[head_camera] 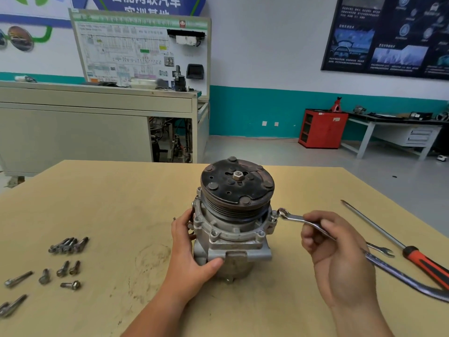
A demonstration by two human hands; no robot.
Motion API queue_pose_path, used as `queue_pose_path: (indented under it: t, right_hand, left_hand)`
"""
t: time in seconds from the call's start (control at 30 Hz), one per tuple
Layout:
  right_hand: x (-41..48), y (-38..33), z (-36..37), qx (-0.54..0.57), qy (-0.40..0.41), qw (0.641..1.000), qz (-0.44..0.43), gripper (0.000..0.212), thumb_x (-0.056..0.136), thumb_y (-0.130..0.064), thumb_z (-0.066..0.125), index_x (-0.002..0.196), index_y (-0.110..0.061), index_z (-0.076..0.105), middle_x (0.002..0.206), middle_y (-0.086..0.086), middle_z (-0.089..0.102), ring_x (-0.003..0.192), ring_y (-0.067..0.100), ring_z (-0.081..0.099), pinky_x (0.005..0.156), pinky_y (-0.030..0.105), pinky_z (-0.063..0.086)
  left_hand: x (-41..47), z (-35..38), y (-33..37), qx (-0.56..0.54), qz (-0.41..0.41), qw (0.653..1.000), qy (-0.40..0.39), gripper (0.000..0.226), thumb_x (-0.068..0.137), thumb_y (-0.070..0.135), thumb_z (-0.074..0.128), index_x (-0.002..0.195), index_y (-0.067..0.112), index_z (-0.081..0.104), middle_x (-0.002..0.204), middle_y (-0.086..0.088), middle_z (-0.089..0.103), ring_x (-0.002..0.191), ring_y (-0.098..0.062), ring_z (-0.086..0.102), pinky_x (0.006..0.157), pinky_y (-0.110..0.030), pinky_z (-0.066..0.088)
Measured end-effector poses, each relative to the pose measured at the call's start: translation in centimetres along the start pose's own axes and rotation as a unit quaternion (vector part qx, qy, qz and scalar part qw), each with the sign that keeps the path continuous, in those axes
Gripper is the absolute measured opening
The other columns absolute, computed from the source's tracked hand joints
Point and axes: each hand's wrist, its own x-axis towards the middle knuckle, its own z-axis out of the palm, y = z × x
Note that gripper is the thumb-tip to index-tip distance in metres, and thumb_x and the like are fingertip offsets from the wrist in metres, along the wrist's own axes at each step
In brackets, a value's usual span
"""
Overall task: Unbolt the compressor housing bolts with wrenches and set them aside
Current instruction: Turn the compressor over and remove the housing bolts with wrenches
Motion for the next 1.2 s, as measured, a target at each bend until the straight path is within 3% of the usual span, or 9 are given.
queue_pose_path:
  t: [0.13,0.33,0.5,0.6,0.7,0.77,0.83,1.0,1.2]
  right_hand:
    - [-1.1,0.3,0.8,-0.106,-0.012,0.993,-0.044,0.039,0.088,0.006,0.043,0.068,-0.011,0.071,0.060,0.008,0.064,0.055,0.010,0.057,0.052,0.015,0.046]
    - [-0.5,-0.5,2.3,-0.198,-0.021,0.977,-0.072,0.027,0.072,-0.010,0.042,0.061,-0.015,0.067,0.053,0.011,0.062,0.046,0.012,0.053,0.045,0.016,0.042]
    - [6.4,-2.2,2.3,-0.080,-0.140,0.961,0.226,0.021,0.057,-0.016,0.044,0.041,-0.012,0.056,0.031,0.003,0.035,0.029,0.008,0.019,0.033,0.008,0.022]
    - [8.5,-0.8,2.6,0.005,-0.237,0.928,0.286,0.011,0.045,-0.021,0.059,0.042,-0.013,0.053,0.031,-0.004,0.024,0.034,0.011,0.004,0.034,0.009,0.018]
    - [8.6,0.1,1.2,0.109,-0.267,0.926,0.243,0.013,0.065,-0.017,0.060,0.059,-0.005,0.061,0.039,0.002,0.023,0.039,0.011,0.005,0.039,0.019,0.027]
    - [7.6,-1.2,0.2,0.182,-0.188,0.944,0.199,0.014,0.076,-0.010,0.052,0.071,-0.001,0.061,0.043,0.007,0.034,0.042,0.012,0.023,0.046,0.024,0.032]
    - [6.3,-1.5,-0.7,0.222,-0.119,0.955,0.155,0.005,0.064,-0.016,0.064,0.064,-0.011,0.062,0.045,0.001,0.046,0.042,0.007,0.032,0.042,0.018,0.035]
    - [1.4,-0.5,-0.6,-0.009,-0.005,1.000,0.019,0.040,0.091,0.003,0.031,0.069,-0.007,0.063,0.052,0.006,0.061,0.046,0.009,0.054,0.046,0.014,0.046]
    - [-1.7,0.5,2.1,-0.157,-0.005,0.986,-0.061,0.017,0.085,0.005,0.051,0.076,-0.006,0.061,0.061,0.010,0.068,0.050,0.011,0.060,0.055,0.018,0.052]
  left_hand:
    - [-0.1,0.0,0.2,-0.006,-0.007,1.000,0.000,0.088,0.055,0.046,0.065,0.134,0.033,0.027,0.137,-0.007,0.040,0.124,-0.019,0.049,0.099,-0.025,0.044]
    - [-0.2,0.0,0.5,-0.002,-0.010,1.000,0.002,0.088,0.053,0.047,0.065,0.133,0.033,0.028,0.136,-0.009,0.041,0.123,-0.022,0.049,0.104,-0.042,0.043]
    - [-0.2,0.0,0.6,0.007,-0.006,1.000,0.011,0.088,0.052,0.048,0.063,0.132,0.034,0.029,0.134,-0.007,0.040,0.122,-0.020,0.047,0.105,-0.033,0.041]
    - [-0.2,0.1,0.3,0.012,0.000,1.000,0.017,0.087,0.052,0.050,0.062,0.131,0.033,0.031,0.132,-0.007,0.040,0.122,-0.018,0.047,0.100,-0.017,0.038]
    - [-0.2,0.1,0.3,0.005,0.001,1.000,0.013,0.087,0.053,0.048,0.063,0.133,0.034,0.030,0.132,-0.005,0.041,0.122,-0.017,0.047,0.099,-0.017,0.037]
    - [-0.1,0.1,0.3,0.005,0.003,1.000,0.014,0.088,0.053,0.048,0.063,0.133,0.034,0.029,0.133,-0.004,0.040,0.123,-0.016,0.047,0.100,-0.018,0.038]
    - [-0.1,0.1,0.4,0.003,0.003,1.000,0.011,0.088,0.054,0.047,0.064,0.133,0.034,0.028,0.134,-0.006,0.040,0.124,-0.018,0.047,0.104,-0.028,0.040]
    - [-0.3,0.0,0.5,0.004,-0.001,1.000,0.007,0.089,0.054,0.047,0.064,0.134,0.033,0.027,0.136,-0.009,0.040,0.125,-0.021,0.048,0.106,-0.042,0.041]
    - [-0.3,0.0,0.5,0.008,-0.003,1.000,0.012,0.087,0.056,0.047,0.065,0.134,0.034,0.028,0.135,-0.007,0.041,0.123,-0.017,0.050,0.103,-0.032,0.042]
